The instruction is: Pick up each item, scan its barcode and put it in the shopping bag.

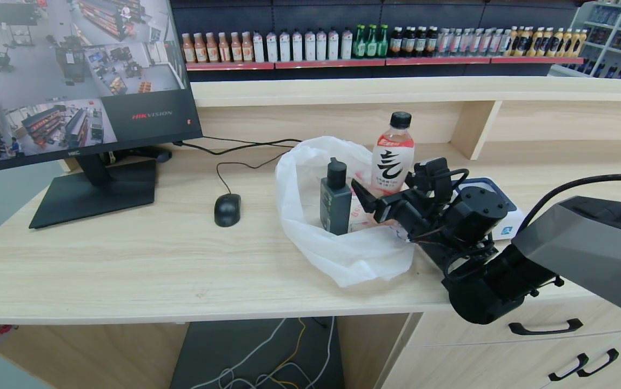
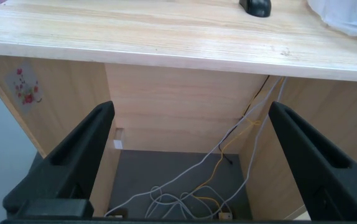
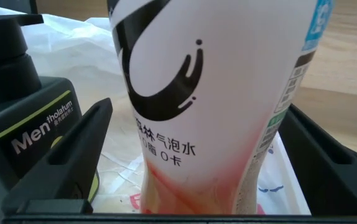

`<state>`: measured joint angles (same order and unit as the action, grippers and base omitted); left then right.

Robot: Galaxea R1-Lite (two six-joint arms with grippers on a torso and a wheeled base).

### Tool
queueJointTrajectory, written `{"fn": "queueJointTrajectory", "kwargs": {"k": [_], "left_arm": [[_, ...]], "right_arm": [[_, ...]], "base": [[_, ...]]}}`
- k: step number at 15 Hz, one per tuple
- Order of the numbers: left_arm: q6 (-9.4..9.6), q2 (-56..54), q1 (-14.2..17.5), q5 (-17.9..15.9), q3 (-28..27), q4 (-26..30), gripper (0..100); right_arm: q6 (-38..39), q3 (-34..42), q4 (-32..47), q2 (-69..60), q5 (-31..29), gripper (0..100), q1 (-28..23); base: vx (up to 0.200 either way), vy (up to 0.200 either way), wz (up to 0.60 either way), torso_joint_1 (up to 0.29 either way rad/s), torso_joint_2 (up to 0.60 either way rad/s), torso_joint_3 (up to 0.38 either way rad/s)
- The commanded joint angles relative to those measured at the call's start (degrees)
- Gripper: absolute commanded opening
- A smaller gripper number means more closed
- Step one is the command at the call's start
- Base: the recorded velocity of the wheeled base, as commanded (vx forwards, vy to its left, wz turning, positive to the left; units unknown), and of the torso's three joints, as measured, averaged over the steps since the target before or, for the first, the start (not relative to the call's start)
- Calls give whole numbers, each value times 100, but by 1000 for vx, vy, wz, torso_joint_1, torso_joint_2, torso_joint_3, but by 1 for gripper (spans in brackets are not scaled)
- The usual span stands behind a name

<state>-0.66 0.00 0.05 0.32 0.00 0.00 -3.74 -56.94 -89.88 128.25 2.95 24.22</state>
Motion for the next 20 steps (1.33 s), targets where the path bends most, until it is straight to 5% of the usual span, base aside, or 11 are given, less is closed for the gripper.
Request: {"fn": "queueJointTrajectory", "kwargs": {"k": [1, 13, 20], "left_arm": [[-4, 0, 4, 3, 0, 0, 100], [57, 0, 4, 3, 0, 9, 100], [48, 0, 4, 3, 0, 0, 100]], "right_arm": [[-4, 96, -12, -107, -5, 100, -5], [-39, 1300, -12, -1698, -5, 100, 12], [-259, 3910, -12, -4255, -5, 100, 153]], "base": [[0, 0, 0, 0, 0, 0], [0, 0, 0, 0, 0, 0], [0, 0, 0, 0, 0, 0]]}}
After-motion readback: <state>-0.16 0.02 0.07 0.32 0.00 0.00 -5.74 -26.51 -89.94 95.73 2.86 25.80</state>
